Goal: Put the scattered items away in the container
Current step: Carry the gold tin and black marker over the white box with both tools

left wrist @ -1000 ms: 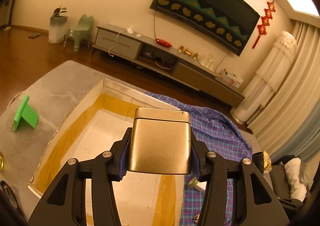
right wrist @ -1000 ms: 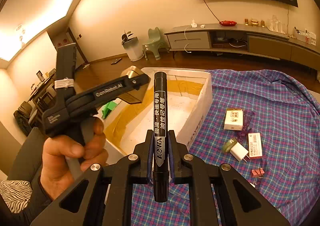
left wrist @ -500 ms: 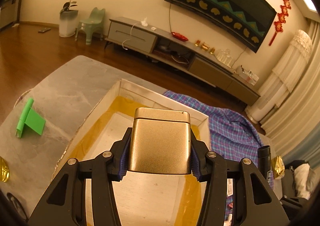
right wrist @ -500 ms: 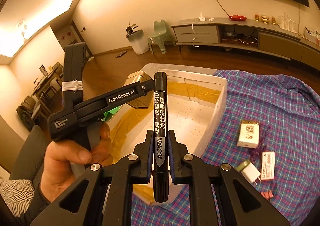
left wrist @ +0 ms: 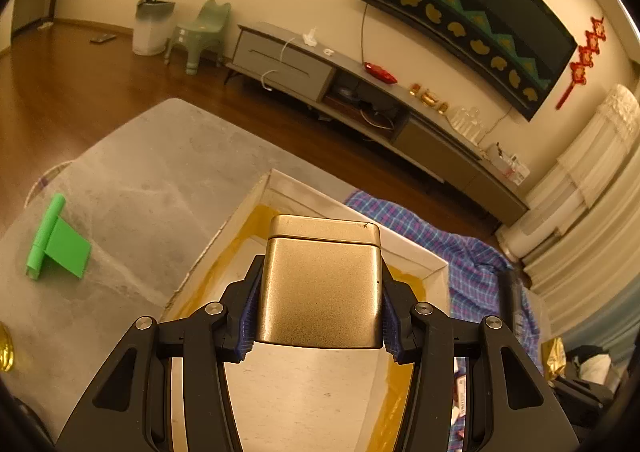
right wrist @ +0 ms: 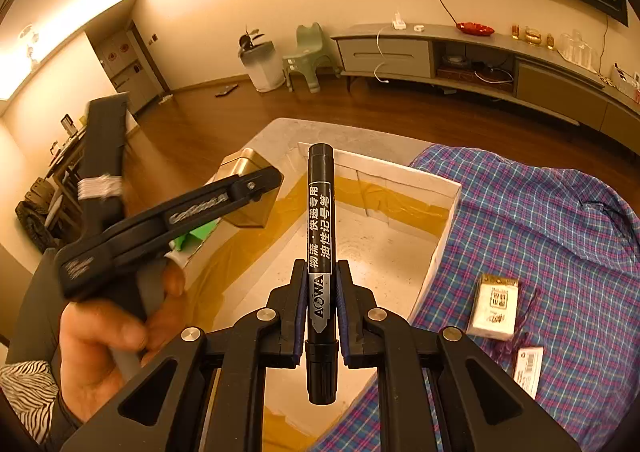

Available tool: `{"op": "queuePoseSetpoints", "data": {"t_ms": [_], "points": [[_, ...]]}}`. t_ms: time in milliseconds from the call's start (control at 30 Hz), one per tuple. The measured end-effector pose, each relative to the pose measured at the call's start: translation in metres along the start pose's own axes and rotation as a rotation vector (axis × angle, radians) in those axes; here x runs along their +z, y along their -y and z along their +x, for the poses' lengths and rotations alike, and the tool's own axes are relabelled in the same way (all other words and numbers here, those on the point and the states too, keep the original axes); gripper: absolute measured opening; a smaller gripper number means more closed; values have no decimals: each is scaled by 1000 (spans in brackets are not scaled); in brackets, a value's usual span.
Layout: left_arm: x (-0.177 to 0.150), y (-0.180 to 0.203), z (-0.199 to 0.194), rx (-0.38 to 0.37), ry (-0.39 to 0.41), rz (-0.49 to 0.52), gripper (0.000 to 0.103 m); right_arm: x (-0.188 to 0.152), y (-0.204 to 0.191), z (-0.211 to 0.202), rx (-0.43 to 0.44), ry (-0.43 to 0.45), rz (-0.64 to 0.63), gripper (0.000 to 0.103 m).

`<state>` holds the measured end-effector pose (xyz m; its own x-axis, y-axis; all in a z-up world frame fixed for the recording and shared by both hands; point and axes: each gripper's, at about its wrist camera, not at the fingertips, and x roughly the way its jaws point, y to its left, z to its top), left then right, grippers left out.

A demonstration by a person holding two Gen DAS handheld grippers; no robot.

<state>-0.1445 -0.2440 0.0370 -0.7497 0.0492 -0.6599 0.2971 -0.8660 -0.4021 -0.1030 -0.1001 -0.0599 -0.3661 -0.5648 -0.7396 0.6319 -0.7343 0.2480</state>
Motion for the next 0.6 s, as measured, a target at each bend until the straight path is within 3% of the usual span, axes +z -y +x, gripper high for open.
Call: {"op": "queuePoseSetpoints", "data": {"t_ms": [300, 600], "points": [[-5, -1, 17, 16, -35, 22, 52, 19, 6, 39, -19, -74, 5, 14], [-5, -13, 31, 41, -79, -27, 52, 36, 16, 75, -25, -142, 26, 14]]}}
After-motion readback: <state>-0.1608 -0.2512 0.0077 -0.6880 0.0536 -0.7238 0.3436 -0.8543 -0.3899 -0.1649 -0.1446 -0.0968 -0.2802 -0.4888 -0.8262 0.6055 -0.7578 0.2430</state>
